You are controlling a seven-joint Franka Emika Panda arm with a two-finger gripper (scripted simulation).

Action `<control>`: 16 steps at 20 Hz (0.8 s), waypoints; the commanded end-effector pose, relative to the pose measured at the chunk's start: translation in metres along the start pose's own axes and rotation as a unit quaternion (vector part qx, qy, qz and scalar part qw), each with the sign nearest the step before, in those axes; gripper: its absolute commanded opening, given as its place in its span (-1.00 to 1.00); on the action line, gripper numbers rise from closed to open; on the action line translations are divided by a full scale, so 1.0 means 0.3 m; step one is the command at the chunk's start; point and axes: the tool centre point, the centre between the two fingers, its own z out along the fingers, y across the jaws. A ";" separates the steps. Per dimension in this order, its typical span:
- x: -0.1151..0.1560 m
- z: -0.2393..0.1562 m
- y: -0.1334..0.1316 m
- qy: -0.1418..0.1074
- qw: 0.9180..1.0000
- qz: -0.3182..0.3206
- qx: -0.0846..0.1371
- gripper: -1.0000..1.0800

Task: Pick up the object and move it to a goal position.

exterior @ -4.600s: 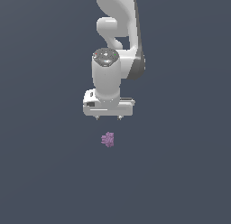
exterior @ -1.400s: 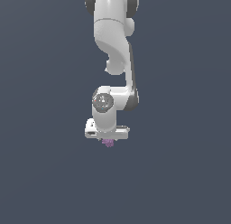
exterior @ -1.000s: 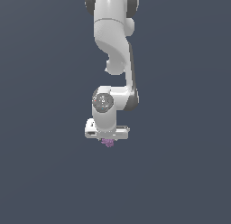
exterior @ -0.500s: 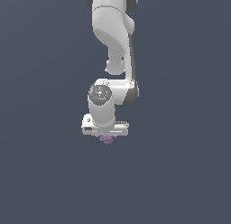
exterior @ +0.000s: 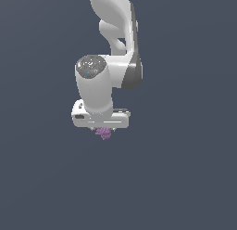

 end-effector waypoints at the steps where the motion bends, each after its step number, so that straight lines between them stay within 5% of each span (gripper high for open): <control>1: -0.001 -0.100 0.017 0.000 1.000 0.000 0.000 -1.00; 16: 0.010 -0.653 0.111 0.000 1.000 0.000 0.000 -1.00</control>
